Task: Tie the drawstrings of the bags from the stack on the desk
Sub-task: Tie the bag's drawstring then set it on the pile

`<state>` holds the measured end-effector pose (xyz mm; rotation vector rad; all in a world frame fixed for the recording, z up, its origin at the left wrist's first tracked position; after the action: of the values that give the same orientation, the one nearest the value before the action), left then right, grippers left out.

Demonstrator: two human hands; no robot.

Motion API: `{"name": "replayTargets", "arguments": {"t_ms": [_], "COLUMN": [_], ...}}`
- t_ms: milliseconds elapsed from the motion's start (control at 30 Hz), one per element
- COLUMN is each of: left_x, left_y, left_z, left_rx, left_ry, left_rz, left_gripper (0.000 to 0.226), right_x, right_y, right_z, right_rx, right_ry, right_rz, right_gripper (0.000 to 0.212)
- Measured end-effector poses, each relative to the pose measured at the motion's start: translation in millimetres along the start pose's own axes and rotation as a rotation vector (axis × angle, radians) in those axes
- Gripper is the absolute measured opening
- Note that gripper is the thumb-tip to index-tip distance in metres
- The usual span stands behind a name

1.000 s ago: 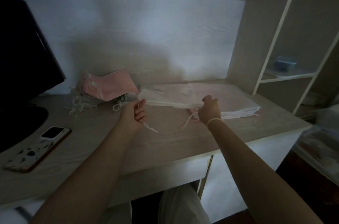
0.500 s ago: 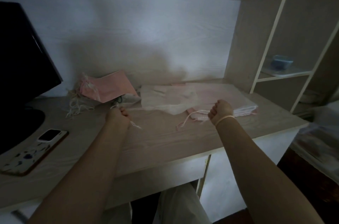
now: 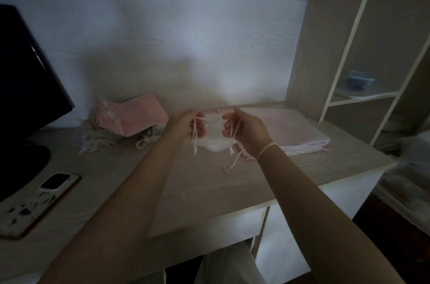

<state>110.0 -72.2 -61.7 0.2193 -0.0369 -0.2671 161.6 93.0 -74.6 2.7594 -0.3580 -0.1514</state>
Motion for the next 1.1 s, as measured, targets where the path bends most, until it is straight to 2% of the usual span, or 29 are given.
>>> {"name": "replayTargets", "arguments": {"t_ms": [100, 167, 233, 367, 433, 500, 567, 633, 700, 767, 833, 933, 1100], "left_x": [-2.7, -9.5, -16.6, -26.8, -30.6, -32.2, -33.2, -30.4, -25.6, -20.4, -14.8, -7.8, -10.7], "left_y": [1.6, -3.2, -12.7, -50.3, -62.0, -61.1, -59.9, -55.9, -45.6, -31.3, -17.5, -2.1, -4.0], "left_z": [-16.3, -26.0, -33.6, -44.2, -46.4, -46.7, -47.0, -42.6, -31.9, -19.4, -10.6, -4.6, -2.8], "left_rx": [-0.396, -0.691, -0.927, -1.091, -1.125, -1.197, -1.213, -1.129, -0.959, -0.727, -0.531, -0.521, -0.506], "left_ry": [0.011, 0.097, 0.225, 0.249, 0.254, 0.268, 0.286, 0.289, 0.294, 0.211, 0.037, -0.035, -0.079], "left_rz": [-0.131, -0.116, -0.047, 0.116, 0.172, 0.151, 0.124, 0.105, 0.091, 0.044, -0.108, -0.270, -0.314], "left_gripper": [0.024, 0.025, 0.023, 0.025, 0.032, 0.030, 0.029, 0.031, 0.030, 0.029, 0.043, 0.061, 0.065], "right_x": [-1.8, -1.2, -4.4, -12.4, -12.3, -10.3, -10.8, -12.3, -13.2, -11.0, -5.0, 3.3, 4.6], "right_y": [0.3, -1.8, -7.1, -36.8, -47.0, -46.0, -41.3, -37.7, -32.3, -19.1, 1.8, 25.3, 24.0], "right_z": [8.8, 11.4, 12.0, 16.9, 17.5, 17.4, 18.1, 14.6, 6.6, -2.7, -9.1, -10.7, -10.3], "right_rx": [0.155, 0.412, 0.773, 1.456, 1.605, 1.699, 1.737, 1.702, 1.513, 1.227, 1.063, 1.041, 0.945], "right_ry": [0.048, -0.002, -0.123, -0.236, -0.232, -0.248, -0.280, -0.308, -0.323, -0.304, -0.230, -0.194, -0.125], "right_rz": [-0.091, -0.035, 0.086, 0.239, 0.289, 0.308, 0.298, 0.266, 0.213, 0.104, -0.080, -0.294, -0.257], "right_gripper": [0.037, 0.036, 0.035, 0.043, 0.045, 0.045, 0.044, 0.042, 0.032, 0.020, 0.037, 0.046, 0.022]}}
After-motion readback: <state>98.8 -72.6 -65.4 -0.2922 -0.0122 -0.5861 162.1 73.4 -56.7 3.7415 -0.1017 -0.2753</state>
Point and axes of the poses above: each hand's wrist, its own x-axis away from the middle knuckle, its own y-axis out of the palm, z = x × y, the point moved 2 cm from there along -x, towards the middle knuckle, and after that the axes turned 1 degree about z, right-handed, at the moved point
